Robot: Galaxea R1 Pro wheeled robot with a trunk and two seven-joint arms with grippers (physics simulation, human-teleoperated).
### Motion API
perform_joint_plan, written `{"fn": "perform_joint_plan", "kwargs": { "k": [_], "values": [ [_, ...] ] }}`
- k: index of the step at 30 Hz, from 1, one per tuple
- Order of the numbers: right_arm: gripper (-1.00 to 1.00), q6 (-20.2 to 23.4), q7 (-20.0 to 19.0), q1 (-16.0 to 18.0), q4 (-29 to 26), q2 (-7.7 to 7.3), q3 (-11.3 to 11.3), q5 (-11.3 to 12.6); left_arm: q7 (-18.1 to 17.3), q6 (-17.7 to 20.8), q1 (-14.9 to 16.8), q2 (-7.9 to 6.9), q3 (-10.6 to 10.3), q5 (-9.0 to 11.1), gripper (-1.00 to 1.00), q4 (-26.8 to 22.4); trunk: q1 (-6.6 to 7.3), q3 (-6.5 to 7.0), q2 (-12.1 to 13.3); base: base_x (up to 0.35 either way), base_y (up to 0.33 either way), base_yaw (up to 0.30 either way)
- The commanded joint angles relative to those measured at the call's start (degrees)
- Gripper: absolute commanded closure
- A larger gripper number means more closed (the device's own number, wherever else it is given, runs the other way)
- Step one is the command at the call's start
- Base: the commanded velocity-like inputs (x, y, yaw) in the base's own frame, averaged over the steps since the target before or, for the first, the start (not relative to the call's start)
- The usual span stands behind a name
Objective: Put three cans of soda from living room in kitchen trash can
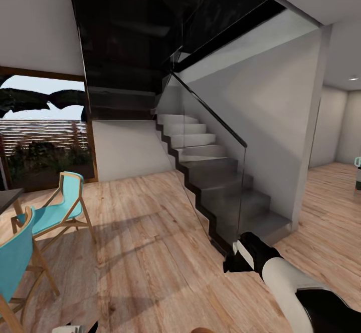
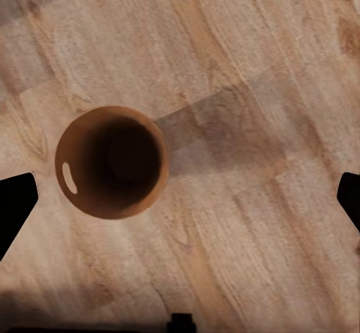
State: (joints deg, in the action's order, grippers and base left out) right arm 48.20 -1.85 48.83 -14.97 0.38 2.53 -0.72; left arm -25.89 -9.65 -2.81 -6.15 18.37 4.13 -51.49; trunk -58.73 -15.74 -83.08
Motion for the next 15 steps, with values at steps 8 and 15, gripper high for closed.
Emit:
{"fn": "perform_joint_plan", "kwargs": {
  "k": [8,15],
  "values": [
    [-1.00,0.0,0.2,-0.2,0.0,1.81,0.1,-0.2,0.1,0.1,0.0,0.00,0.0,0.3,-1.00,0.0,0.00,0.00,0.0,-0.026,0.016,0.000],
    [-1.00,0.0,0.2,-0.4,-0.2,1.90,0.1,-0.2,0.1,0.1,0.0,0.04,0.0,0.6,-1.00,-0.2,0.00,0.00,0.0,-0.002,0.001,0.000]
  ]
}}
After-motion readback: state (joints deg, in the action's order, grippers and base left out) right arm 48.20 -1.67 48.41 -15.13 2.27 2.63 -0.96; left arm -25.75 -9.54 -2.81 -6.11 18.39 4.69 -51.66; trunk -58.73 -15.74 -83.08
